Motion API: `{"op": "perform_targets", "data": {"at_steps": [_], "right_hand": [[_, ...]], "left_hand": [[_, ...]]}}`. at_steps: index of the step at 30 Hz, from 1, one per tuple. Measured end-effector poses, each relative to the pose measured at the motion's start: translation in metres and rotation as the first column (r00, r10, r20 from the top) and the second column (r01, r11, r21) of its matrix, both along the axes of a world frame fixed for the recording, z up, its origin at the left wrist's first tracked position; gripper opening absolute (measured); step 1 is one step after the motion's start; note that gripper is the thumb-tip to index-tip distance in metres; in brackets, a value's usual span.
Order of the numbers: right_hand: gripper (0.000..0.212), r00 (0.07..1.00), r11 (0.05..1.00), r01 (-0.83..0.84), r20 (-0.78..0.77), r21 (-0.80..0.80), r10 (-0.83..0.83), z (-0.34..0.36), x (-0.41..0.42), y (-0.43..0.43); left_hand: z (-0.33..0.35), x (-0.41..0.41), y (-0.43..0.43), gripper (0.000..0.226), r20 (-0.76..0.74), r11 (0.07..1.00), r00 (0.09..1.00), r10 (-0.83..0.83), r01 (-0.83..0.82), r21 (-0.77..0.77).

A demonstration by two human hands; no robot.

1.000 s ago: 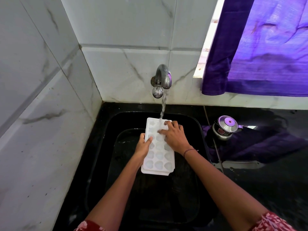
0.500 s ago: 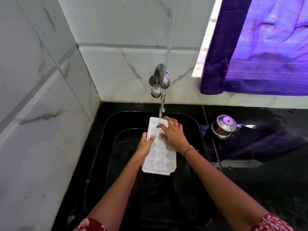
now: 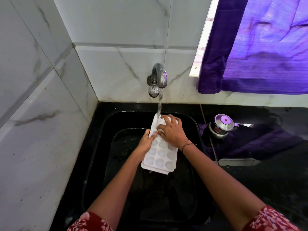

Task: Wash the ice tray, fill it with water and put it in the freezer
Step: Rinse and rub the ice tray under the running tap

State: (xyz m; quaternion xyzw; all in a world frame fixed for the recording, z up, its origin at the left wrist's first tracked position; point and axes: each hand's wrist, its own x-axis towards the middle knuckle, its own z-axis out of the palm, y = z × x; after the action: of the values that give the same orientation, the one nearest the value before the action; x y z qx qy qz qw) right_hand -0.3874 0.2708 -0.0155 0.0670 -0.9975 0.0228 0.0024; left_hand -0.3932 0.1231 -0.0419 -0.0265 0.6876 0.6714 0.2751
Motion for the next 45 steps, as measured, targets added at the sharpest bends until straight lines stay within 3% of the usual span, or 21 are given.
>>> {"op": "perform_targets", "data": {"at_steps": [7, 11, 14, 17, 21, 25, 31, 34, 37, 40, 45], "right_hand": [[0.036, 0.999, 0.995, 0.007, 0.034, -0.101, -0.004, -0.003, 0.0, -0.001], [0.038, 0.999, 0.998, 0.018, 0.035, -0.061, -0.016, -0.008, 0.003, -0.011], [0.037, 0.996, 0.996, -0.004, 0.093, -0.089, 0.012, -0.012, 0.003, -0.014], [0.032, 0.994, 0.985, -0.037, 0.093, -0.168, 0.053, -0.012, 0.003, -0.014], [0.02, 0.994, 0.96, -0.013, 0.1, -0.281, 0.043, -0.022, 0.01, -0.017], [0.023, 0.983, 0.965, 0.049, 0.184, -0.259, 0.0, -0.032, 0.014, -0.016], [0.025, 0.97, 0.988, 0.145, 0.206, -0.05, -0.132, -0.032, 0.007, -0.017], [0.027, 0.965, 0.985, 0.173, 0.205, -0.017, -0.166, -0.027, 0.002, -0.016], [0.035, 0.963, 0.973, 0.21, 0.188, -0.094, -0.19, -0.022, -0.002, -0.015], [0.037, 0.958, 0.941, 0.263, 0.17, -0.211, -0.23, -0.017, -0.005, -0.016], [0.043, 0.954, 0.931, 0.265, 0.209, -0.253, -0.215, -0.018, -0.008, -0.014]], "left_hand": [[0.004, 0.001, -0.007, 0.011, 0.004, 0.999, 1.0, -0.03, 0.03, -0.011], [0.004, 0.008, -0.012, 0.018, 0.011, 1.0, 1.0, 0.0, 0.0, -0.014], [0.003, 0.007, -0.022, 0.02, -0.085, 0.98, 0.994, -0.063, 0.046, -0.194], [0.002, 0.008, -0.034, 0.022, -0.239, 0.846, 0.946, -0.222, 0.065, -0.528], [0.0, 0.007, -0.044, 0.028, -0.376, 0.678, 0.875, -0.305, -0.078, -0.731], [-0.002, 0.006, -0.05, 0.032, -0.453, 0.581, 0.813, -0.366, -0.18, -0.793], [0.005, 0.014, -0.046, 0.037, -0.517, 0.531, 0.773, -0.367, -0.282, -0.799], [0.005, 0.016, -0.042, 0.038, -0.546, 0.555, 0.778, -0.312, -0.317, -0.769], [0.004, 0.014, -0.036, 0.036, -0.518, 0.618, 0.826, -0.22, -0.293, -0.73], [0.003, 0.013, -0.035, 0.033, -0.44, 0.692, 0.888, -0.137, -0.232, -0.684], [-0.002, 0.016, -0.038, 0.025, -0.267, 0.819, 0.963, -0.028, -0.132, -0.559]]}}
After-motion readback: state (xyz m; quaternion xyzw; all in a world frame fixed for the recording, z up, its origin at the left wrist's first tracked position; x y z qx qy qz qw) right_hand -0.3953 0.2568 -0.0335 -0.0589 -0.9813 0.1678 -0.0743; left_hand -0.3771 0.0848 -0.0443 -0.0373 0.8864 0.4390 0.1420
